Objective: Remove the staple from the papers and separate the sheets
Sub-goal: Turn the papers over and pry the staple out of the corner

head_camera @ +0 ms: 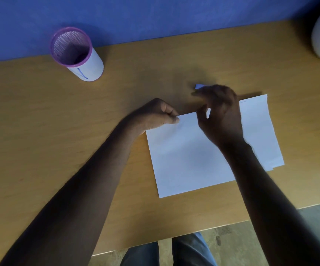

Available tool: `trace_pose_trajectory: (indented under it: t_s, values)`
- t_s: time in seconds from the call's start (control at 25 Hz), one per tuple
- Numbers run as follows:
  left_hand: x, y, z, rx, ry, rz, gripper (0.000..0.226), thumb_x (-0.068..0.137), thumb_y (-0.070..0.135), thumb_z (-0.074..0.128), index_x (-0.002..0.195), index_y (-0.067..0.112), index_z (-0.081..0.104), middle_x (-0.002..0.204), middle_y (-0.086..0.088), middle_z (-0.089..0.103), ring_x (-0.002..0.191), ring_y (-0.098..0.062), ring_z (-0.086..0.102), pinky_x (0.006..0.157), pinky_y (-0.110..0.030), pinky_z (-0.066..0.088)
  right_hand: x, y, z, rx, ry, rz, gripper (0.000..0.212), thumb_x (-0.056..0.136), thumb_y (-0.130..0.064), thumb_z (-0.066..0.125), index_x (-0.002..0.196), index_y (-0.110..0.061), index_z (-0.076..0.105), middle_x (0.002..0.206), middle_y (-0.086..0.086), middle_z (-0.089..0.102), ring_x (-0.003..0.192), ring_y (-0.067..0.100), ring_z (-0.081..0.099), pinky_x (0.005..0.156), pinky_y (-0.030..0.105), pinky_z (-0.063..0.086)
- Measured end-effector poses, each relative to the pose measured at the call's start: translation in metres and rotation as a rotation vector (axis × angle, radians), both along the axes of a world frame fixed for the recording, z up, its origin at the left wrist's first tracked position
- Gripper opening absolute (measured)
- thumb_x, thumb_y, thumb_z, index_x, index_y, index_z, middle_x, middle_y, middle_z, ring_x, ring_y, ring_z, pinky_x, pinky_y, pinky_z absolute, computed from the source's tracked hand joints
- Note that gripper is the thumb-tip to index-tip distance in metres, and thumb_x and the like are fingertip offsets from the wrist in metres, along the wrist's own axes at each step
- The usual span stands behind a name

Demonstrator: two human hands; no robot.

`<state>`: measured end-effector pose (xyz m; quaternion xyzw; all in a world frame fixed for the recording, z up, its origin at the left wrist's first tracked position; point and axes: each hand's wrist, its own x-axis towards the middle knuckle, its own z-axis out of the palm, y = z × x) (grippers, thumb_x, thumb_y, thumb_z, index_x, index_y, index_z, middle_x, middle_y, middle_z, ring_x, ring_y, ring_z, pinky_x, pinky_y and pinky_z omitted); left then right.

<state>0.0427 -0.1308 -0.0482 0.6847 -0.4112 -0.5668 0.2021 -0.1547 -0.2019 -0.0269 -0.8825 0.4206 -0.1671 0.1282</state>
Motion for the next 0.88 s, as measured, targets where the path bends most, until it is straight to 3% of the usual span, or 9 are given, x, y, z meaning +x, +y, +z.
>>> trace_pose_trajectory:
  t_s: [0.2,0.32,0.4,0.48,0.56,0.64,0.72,0.88]
  values:
    - [0.004,-0.007,0.036,-0.173,-0.329,-0.174,0.009,0.093,0.028,0.073,0.09,0.021,0.078,0.08,0.011,0.074,0.079,-0.01,0.07,0.082,-0.038,0.06,-0.006,0.04,0.019,0.107,0.121,-0.036,0.032,0.086,-0.019,0.061,0.117,-0.019,0.072,0.109,0.002,0.075,0.107,0.029,0.065,0.096,0.04,0.046]
    - [-0.003,0.002,0.056,-0.43,-0.688,-0.257,0.016,0.094,0.033,0.071,0.104,0.023,0.078,0.122,0.003,0.076,0.116,-0.021,0.068,0.108,-0.052,0.046,-0.009,0.048,0.033,0.133,0.116,-0.115,0.019,0.093,-0.024,0.064,0.111,-0.022,0.069,0.102,-0.004,0.073,0.097,0.025,0.066,0.086,0.038,0.045]
    - [-0.017,0.013,0.067,-0.631,-0.968,-0.154,0.023,0.094,0.034,0.067,0.115,0.027,0.073,0.152,-0.001,0.056,0.142,-0.025,0.048,0.118,-0.058,0.027,-0.01,0.052,0.044,0.188,0.037,-0.194,0.013,0.095,-0.024,0.064,0.108,-0.024,0.067,0.102,-0.008,0.072,0.089,0.021,0.066,0.075,0.032,0.046]
    - [-0.038,0.027,0.074,-0.788,-1.021,0.134,0.028,0.094,0.029,0.065,0.121,0.022,0.069,0.15,-0.008,0.055,0.14,-0.029,0.049,0.113,-0.051,0.035,-0.009,0.056,0.056,0.281,-0.071,-0.291,0.013,0.097,-0.025,0.065,0.109,-0.026,0.067,0.104,-0.011,0.072,0.083,0.016,0.066,0.07,0.031,0.052]
    - [-0.059,0.037,0.077,-0.782,-0.654,0.438,0.029,0.095,0.026,0.069,0.12,0.012,0.067,0.133,-0.008,0.065,0.124,-0.023,0.06,0.101,-0.042,0.051,-0.007,0.063,0.067,0.337,-0.164,-0.349,0.014,0.098,-0.025,0.066,0.111,-0.026,0.068,0.105,-0.011,0.072,0.079,0.012,0.067,0.07,0.036,0.059]
    - [-0.072,0.044,0.08,-0.556,-0.121,0.664,0.031,0.094,0.032,0.072,0.118,0.013,0.065,0.125,0.0,0.069,0.114,-0.014,0.067,0.091,-0.04,0.062,-0.001,0.075,0.076,0.346,-0.233,-0.354,0.014,0.098,-0.025,0.068,0.112,-0.026,0.069,0.105,-0.011,0.072,0.079,0.008,0.067,0.068,0.039,0.06]
    - [-0.076,0.048,0.081,-0.376,0.259,0.803,0.031,0.09,0.039,0.073,0.112,0.018,0.067,0.118,0.0,0.073,0.108,-0.014,0.073,0.084,-0.044,0.066,0.007,0.09,0.083,0.351,-0.294,-0.333,0.015,0.097,-0.021,0.07,0.112,-0.024,0.07,0.105,-0.011,0.07,0.079,0.007,0.067,0.066,0.04,0.06]
    - [-0.073,0.06,0.083,-0.312,0.628,0.94,0.021,0.09,0.024,0.073,0.106,0.011,0.067,0.097,-0.014,0.076,0.083,-0.025,0.074,0.072,-0.042,0.062,0.017,0.12,0.088,0.402,-0.377,-0.276,0.028,0.092,-0.022,0.077,0.12,-0.02,0.072,0.107,-0.006,0.067,0.088,0.014,0.068,0.073,0.038,0.06]
